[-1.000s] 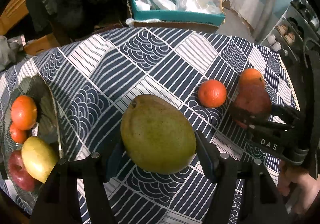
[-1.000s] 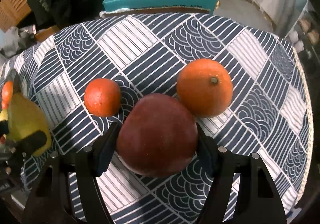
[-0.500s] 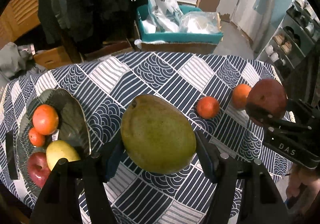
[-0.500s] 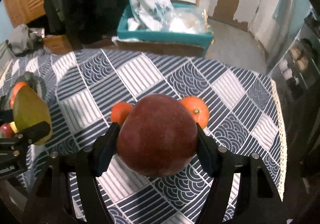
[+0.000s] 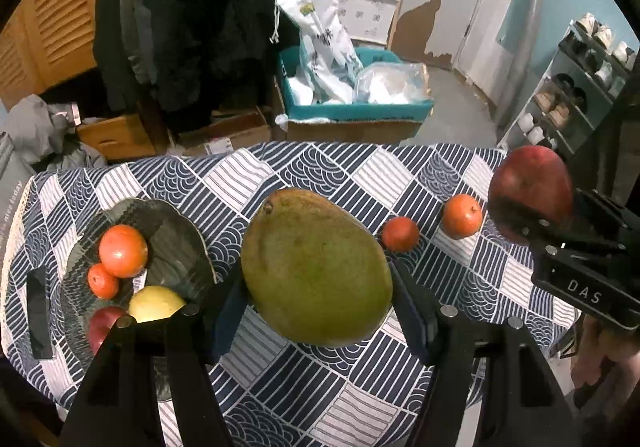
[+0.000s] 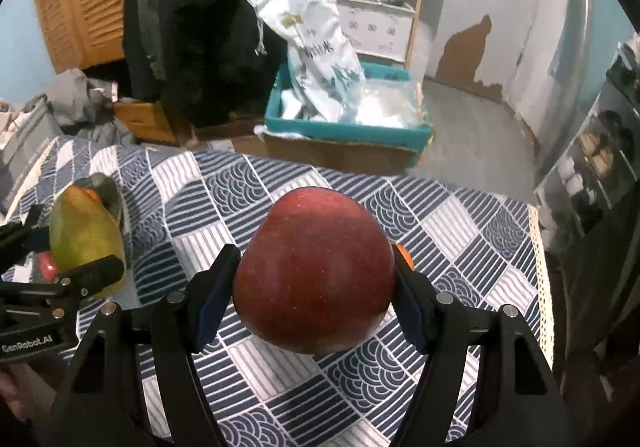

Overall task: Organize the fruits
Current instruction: 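Carry the mango and apple in both tools over the glass bowl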

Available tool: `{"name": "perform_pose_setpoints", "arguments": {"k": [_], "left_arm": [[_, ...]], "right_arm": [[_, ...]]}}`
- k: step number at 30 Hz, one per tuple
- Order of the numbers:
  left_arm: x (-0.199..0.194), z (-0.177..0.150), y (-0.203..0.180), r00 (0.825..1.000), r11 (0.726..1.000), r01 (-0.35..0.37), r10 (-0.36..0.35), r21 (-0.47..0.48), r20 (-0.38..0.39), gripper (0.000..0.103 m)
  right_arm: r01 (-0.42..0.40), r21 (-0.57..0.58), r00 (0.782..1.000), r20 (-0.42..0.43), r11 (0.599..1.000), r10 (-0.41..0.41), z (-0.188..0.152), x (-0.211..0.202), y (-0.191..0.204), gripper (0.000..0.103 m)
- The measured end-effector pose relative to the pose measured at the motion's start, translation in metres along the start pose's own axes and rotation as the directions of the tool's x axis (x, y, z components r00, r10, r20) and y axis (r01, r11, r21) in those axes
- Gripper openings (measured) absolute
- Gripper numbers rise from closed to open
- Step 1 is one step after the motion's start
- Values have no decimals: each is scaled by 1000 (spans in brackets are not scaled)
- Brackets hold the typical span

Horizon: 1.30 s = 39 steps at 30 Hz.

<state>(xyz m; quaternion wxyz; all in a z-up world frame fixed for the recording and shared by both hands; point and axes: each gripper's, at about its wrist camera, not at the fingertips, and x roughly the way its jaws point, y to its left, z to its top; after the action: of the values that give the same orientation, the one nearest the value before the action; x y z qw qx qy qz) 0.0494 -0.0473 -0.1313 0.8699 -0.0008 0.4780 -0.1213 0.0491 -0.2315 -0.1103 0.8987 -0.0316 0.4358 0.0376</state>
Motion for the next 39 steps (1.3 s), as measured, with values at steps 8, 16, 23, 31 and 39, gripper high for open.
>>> {"name": "perform_pose_setpoints", "arguments": {"k": [8,16,23,31,39], "left_arm": [[-26,-1,5,999,1000,0,-1,12,36,69],[-47,0,9,996,999,-25,23,29,89,69],[-59,1,19,993,1000,-20,18,14,113,69],[-67,0,42,992,999,-21,25,-34,122,69],[-68,-5,73,992,995,-41,52,-96,118,69]], "right_arm": [[-37,-29,998,53,999,39,8,-24,14,72],[-79,-49,991,100,996,83,17,-44,28,72],[-110,-64,986,121,992,117,25,-52,41,72],[-136,-79,981,125,988,146,36,-50,60,72],[-171,-103,976,116,980,182,46,-42,85,72]]}}
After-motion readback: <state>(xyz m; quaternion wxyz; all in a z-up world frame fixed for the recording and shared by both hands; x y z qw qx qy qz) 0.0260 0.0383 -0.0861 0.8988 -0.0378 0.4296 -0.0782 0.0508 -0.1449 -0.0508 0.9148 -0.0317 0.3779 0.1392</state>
